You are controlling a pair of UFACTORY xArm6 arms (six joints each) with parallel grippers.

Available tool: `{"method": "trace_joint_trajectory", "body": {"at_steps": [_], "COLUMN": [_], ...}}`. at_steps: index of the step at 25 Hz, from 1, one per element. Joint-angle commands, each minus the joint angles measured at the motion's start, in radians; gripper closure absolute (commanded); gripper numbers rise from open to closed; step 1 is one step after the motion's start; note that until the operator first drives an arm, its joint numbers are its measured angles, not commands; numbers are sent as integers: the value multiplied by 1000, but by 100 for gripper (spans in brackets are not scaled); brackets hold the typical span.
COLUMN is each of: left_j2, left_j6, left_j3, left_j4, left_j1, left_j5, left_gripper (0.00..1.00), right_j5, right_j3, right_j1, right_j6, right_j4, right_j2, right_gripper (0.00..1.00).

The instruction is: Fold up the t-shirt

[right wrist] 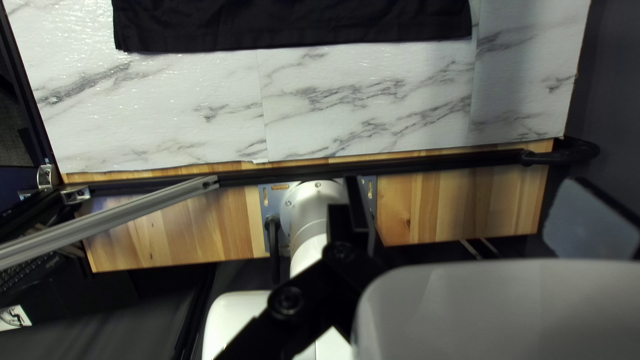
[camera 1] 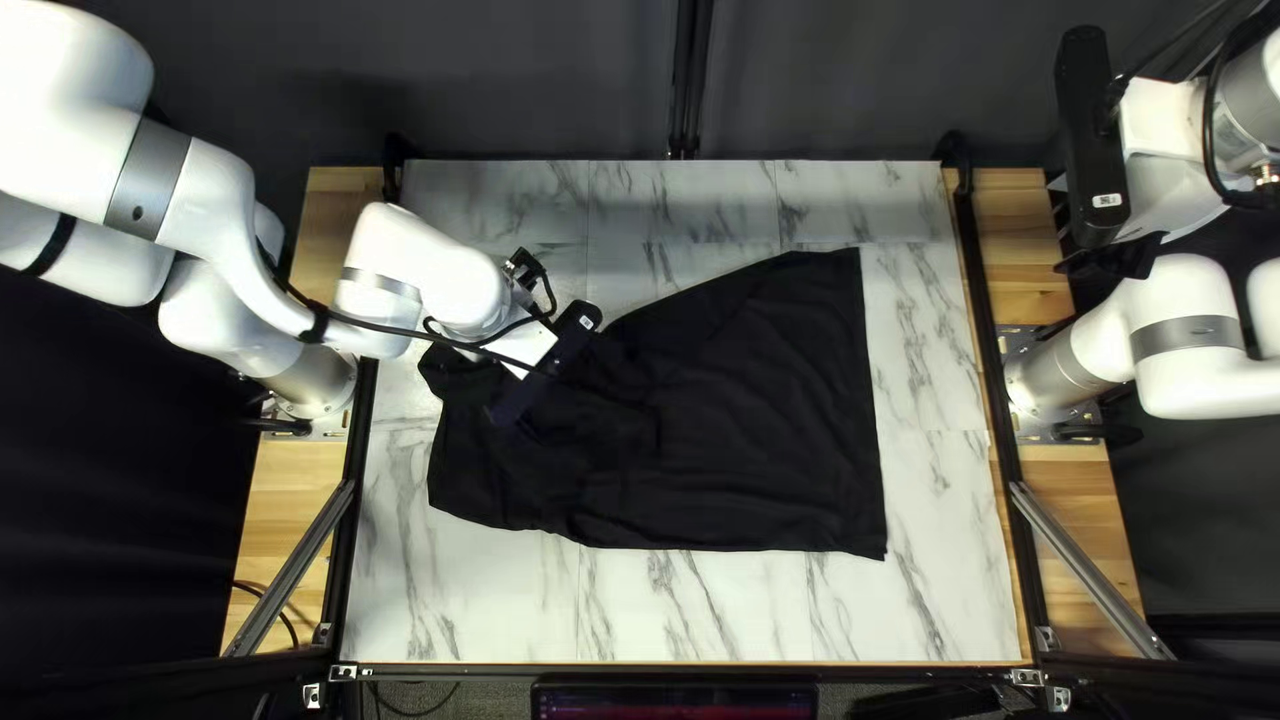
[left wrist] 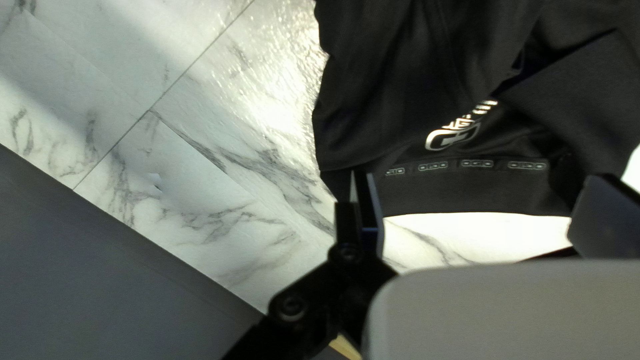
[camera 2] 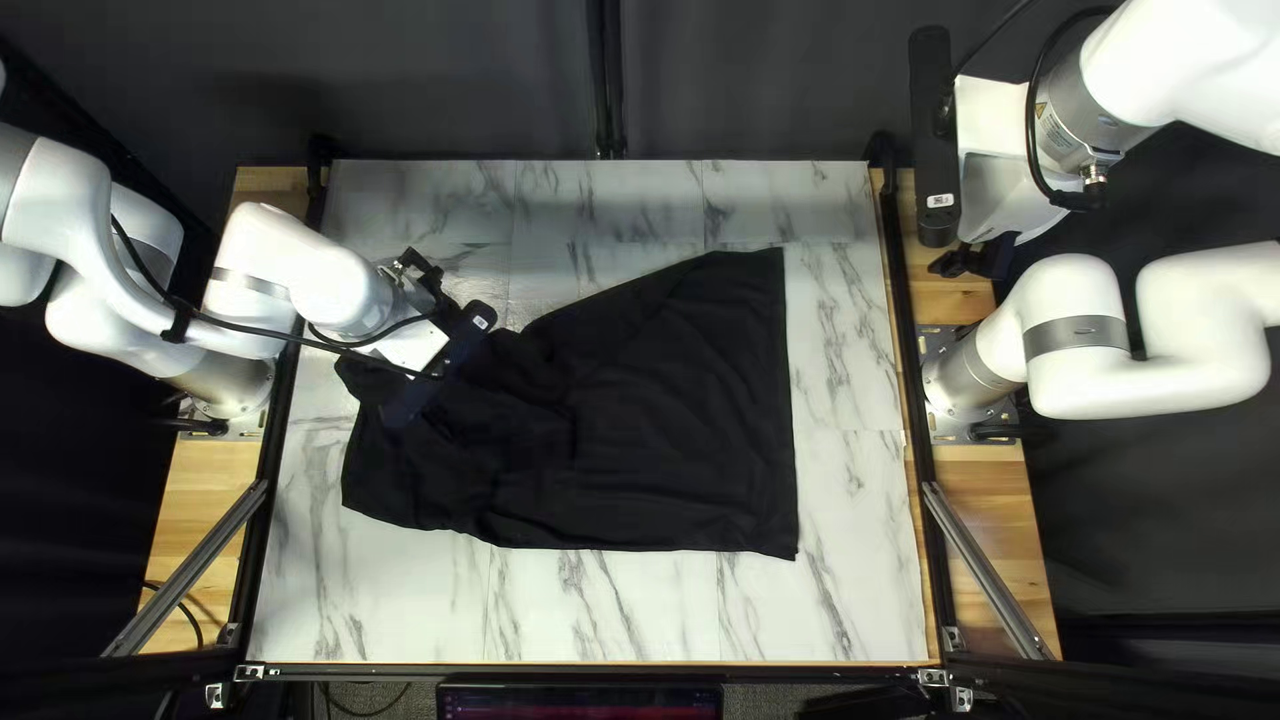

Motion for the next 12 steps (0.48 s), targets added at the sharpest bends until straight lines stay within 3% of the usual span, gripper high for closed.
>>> {"method": "trace_joint_trajectory", "body": {"at_steps": [1, 6, 12], "left_j2": [-18, -28, 12], "left_j6": [30, 103, 114], "left_j3": [62, 136, 143], "left_j4": [4, 81, 120], "left_j1": [41, 99, 110], "left_j5": [-83, -232, -314], "left_gripper": [0, 0, 0], "right_j5": [0, 0, 0], "right_j3": [0, 0, 0], "right_j1": [0, 0, 0], "right_j6": [0, 0, 0], "right_j4": [0, 0, 0], "right_j2": [0, 0, 0], "right_gripper": [0, 0, 0]}}
